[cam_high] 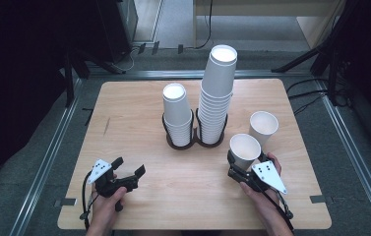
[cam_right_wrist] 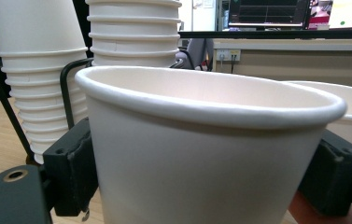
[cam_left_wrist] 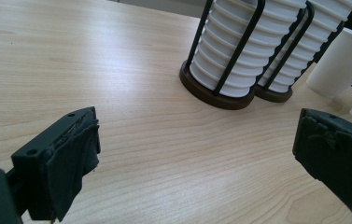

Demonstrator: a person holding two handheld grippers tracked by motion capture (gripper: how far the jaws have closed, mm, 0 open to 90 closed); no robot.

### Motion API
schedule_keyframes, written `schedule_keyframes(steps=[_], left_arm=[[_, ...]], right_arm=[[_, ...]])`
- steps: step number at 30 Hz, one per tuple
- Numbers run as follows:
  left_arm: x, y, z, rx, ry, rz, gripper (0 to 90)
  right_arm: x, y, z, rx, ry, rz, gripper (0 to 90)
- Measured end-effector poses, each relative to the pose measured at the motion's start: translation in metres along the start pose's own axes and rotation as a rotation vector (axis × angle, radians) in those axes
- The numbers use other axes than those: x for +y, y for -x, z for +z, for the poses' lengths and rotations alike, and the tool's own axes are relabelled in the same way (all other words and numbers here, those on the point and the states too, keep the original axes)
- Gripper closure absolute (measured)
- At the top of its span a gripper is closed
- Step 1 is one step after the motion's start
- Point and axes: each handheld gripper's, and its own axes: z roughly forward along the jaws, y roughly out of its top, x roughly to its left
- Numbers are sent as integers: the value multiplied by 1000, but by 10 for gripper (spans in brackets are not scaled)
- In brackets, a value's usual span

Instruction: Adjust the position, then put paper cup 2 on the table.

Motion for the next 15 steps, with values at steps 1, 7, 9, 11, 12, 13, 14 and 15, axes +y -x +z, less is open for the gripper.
schedule_keyframes(steps=[1,7,9,11,12,13,14,15], left_arm=[[0,0,0,1,0,0,7],[0,-1,0,7,5,-5,7],[0,-1,0,9,3,-4,7],[0,-2,0,11,1,-5,8],[0,-2,0,13,-1,-2,7],[0,-2,0,14,-1,-2,7],[0,-2,0,14,-1,-2,7],[0,-2,-1,13,3,-6,7]], right_arm=[[0,0,0,-1,-1,-1,138],[-3,3,4,-31,-4,-23,138],[-4,3,4,-33,-4,-21,138],[-5,5,4,-31,-7,-23,137],[-5,5,5,-29,-7,-25,137],[-5,4,5,-27,-7,-28,137],[-5,4,5,-25,-4,-33,137],[-5,4,5,-25,-4,-33,137]])
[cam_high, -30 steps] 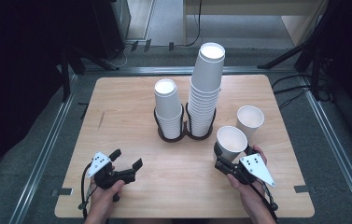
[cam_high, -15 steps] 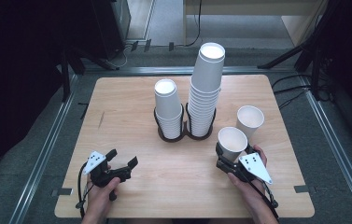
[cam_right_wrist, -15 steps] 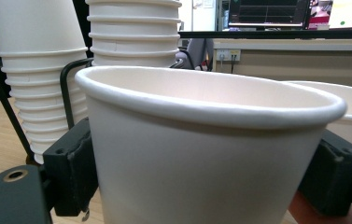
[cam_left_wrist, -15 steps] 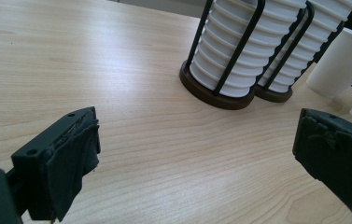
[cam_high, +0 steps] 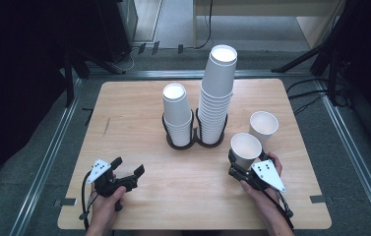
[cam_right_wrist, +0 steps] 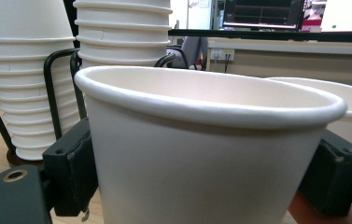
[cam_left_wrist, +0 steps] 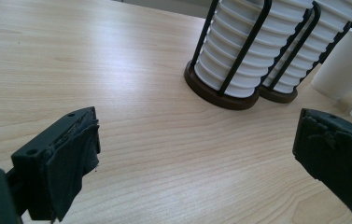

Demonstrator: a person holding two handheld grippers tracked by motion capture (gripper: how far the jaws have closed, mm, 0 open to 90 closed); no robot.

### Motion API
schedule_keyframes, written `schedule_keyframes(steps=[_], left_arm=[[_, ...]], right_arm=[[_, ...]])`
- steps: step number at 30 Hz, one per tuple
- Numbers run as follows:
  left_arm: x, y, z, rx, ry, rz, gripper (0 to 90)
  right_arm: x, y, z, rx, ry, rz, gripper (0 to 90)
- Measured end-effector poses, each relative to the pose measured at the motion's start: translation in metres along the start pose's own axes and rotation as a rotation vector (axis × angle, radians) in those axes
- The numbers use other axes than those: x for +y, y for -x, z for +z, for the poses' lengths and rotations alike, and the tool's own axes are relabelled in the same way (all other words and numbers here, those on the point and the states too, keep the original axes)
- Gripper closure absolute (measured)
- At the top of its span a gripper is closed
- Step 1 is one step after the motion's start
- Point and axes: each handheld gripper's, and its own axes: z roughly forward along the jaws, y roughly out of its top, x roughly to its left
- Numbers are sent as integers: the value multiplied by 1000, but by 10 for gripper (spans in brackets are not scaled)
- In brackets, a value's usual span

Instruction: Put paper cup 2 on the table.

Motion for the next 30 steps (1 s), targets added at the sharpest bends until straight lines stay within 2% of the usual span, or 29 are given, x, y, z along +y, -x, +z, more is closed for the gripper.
schedule_keyframes(steps=[6,16,22,23,30], left_arm=[[0,0,0,2,2,-3,7],[0,0,0,6,-3,-1,7],[0,0,1,4,-1,-6,7],[0,1,1,4,0,-5,8],[0,1,0,4,0,-2,7]], right_arm=[[-3,0,1,-19,-4,-32,137],[-5,0,4,-26,-24,-42,136],[-9,0,6,-48,-89,-52,132],[-10,0,6,-34,-84,-40,132],[-9,-1,6,-28,-93,-37,123]])
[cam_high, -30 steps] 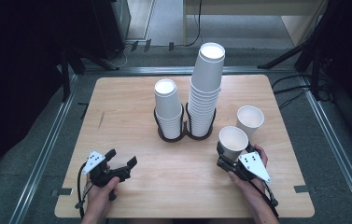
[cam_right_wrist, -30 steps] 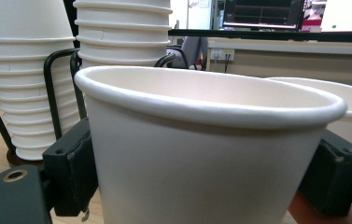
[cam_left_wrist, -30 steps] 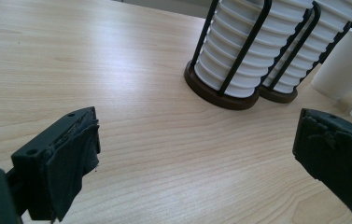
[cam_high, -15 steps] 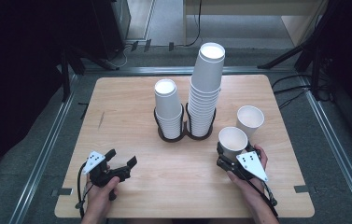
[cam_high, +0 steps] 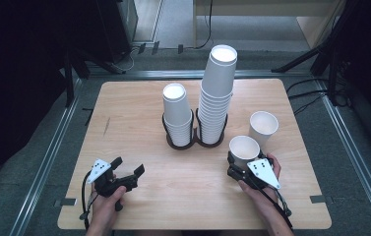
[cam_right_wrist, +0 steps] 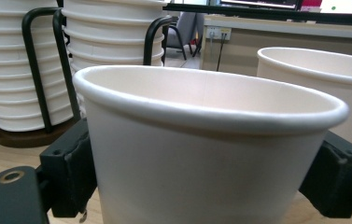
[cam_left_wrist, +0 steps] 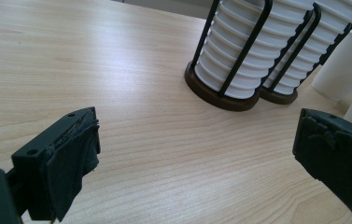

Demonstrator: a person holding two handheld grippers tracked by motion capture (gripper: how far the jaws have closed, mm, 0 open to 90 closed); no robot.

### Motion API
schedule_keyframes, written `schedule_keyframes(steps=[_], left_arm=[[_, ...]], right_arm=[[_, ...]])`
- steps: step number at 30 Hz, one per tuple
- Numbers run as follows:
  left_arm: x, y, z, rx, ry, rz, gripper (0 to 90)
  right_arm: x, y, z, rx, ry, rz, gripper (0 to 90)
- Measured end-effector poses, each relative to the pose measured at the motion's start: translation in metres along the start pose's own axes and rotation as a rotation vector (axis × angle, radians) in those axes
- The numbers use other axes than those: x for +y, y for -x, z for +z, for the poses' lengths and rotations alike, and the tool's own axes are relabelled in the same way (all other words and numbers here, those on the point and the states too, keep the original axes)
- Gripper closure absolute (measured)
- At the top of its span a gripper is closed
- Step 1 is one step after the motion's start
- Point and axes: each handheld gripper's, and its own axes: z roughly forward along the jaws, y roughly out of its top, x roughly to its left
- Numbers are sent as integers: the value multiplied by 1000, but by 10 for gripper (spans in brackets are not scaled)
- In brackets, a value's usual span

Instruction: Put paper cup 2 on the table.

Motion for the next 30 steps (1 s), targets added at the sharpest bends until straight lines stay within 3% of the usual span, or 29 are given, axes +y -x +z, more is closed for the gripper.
schedule_keyframes(steps=[5,7,9,12,18,30], left_arm=[[0,0,0,1,1,-2,7],[0,0,0,1,1,-2,8],[0,0,0,1,1,-2,8],[1,-1,1,2,4,-8,7],[1,-3,0,7,6,-12,7],[2,-9,-5,26,16,-23,7]], right_arm=[[1,1,-2,14,-6,8,72],[3,2,-4,43,-23,21,1],[4,2,-5,53,-33,26,0],[5,2,-7,56,-36,-7,0],[7,8,-13,52,-42,-25,0],[10,30,-44,96,-27,-85,0]])
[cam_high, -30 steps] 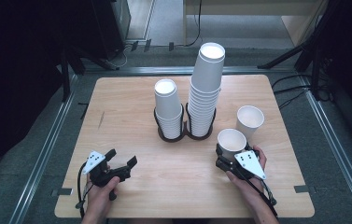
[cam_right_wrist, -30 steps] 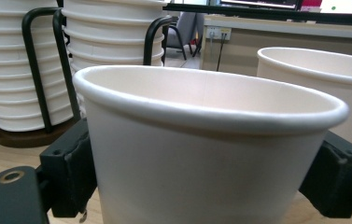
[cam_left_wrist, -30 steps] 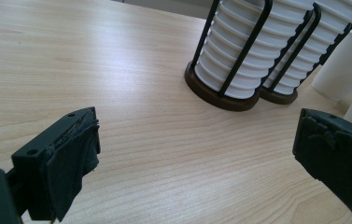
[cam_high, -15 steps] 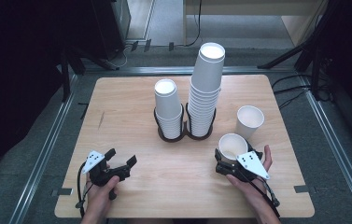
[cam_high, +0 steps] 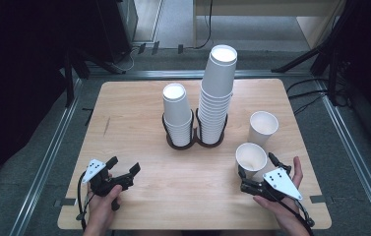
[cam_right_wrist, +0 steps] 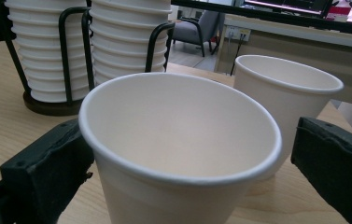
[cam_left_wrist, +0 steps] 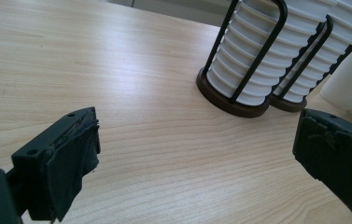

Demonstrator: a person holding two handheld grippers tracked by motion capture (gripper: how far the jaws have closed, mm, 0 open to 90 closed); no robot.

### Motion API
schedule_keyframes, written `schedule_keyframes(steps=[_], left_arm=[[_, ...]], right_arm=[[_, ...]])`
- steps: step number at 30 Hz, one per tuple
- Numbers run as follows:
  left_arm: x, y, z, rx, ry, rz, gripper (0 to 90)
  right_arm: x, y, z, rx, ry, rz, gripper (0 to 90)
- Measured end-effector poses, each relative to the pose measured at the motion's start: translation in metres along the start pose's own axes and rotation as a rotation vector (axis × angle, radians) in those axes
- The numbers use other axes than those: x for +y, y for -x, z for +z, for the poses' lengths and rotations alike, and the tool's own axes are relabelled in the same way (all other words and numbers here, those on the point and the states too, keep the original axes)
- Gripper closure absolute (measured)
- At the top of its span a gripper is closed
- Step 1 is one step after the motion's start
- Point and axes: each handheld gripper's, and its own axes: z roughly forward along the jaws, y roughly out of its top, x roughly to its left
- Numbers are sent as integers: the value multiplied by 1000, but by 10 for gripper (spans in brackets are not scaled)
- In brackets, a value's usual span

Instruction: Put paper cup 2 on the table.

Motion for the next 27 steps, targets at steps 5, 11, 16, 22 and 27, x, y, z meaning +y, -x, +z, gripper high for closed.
schedule_keyframes(steps=[5,11,16,22,27], left_arm=[[-1,-2,-1,1,-1,-1,7],[0,-2,-1,4,3,-6,7],[0,-2,-2,8,3,-4,8],[0,-4,-2,10,0,-6,7],[-1,-5,-2,15,0,-5,7]], right_arm=[[1,9,-14,-6,14,-20,0],[-2,18,-25,-7,17,-32,0],[-1,21,-27,2,23,-28,0],[-7,23,-31,6,-4,-71,0],[-8,34,-36,-15,-6,-52,0]])
